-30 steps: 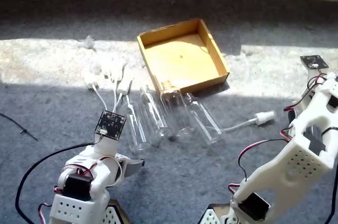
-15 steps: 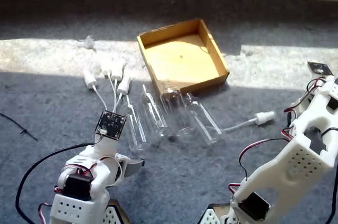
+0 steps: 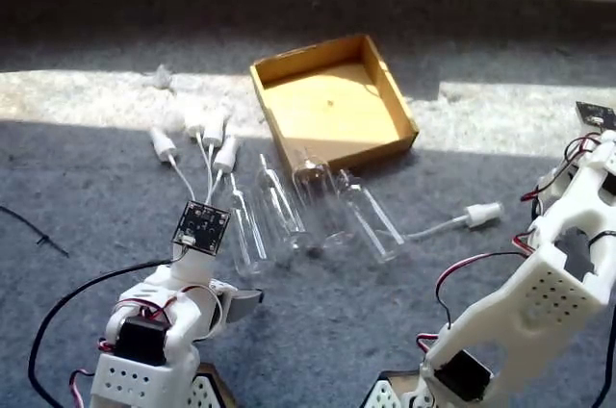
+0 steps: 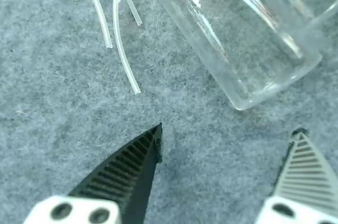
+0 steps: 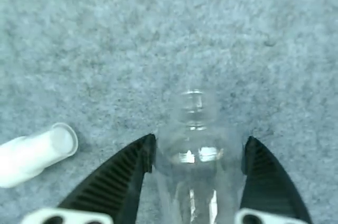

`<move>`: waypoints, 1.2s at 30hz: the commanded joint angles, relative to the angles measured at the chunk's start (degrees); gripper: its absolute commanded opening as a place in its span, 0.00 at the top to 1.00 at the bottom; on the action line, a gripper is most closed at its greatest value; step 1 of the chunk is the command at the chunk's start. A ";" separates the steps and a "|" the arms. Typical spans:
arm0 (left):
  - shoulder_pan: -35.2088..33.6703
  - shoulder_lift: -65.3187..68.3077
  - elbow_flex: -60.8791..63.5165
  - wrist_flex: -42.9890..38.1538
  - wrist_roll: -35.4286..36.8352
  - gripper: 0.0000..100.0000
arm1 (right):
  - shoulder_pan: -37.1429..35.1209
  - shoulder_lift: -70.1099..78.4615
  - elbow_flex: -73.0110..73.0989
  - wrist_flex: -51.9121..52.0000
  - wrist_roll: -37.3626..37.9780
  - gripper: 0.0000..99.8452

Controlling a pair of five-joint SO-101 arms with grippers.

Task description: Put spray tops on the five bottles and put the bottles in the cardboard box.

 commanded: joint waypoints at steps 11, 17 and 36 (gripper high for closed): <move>0.75 -0.48 1.10 0.18 0.53 0.66 | -0.66 -2.68 -5.23 5.23 -3.34 0.98; 0.92 -0.48 1.10 0.18 0.53 0.66 | -4.44 -7.78 -13.67 12.44 -5.27 1.00; -29.41 -0.48 -12.70 -20.66 -27.08 0.66 | -10.68 -48.75 23.87 -2.33 -8.88 1.00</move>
